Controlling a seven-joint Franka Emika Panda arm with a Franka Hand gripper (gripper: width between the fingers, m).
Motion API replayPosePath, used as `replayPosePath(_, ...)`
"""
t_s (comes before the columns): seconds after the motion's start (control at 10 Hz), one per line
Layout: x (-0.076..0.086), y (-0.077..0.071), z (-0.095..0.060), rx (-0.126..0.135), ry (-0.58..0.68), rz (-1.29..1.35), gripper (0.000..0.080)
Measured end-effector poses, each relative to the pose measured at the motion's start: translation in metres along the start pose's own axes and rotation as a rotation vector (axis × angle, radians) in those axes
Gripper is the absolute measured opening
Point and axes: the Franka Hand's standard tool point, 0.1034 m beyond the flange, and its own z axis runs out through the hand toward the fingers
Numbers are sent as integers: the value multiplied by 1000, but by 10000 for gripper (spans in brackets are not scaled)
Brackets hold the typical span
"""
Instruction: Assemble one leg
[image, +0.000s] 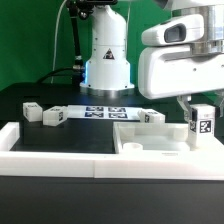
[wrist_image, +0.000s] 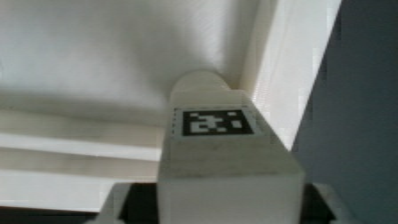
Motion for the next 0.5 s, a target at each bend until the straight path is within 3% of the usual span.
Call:
replayPosePath(0.1,-1,2,1,10,0,147,296)
replayPosePath(0.5,1,3,2,0,19,518,297)
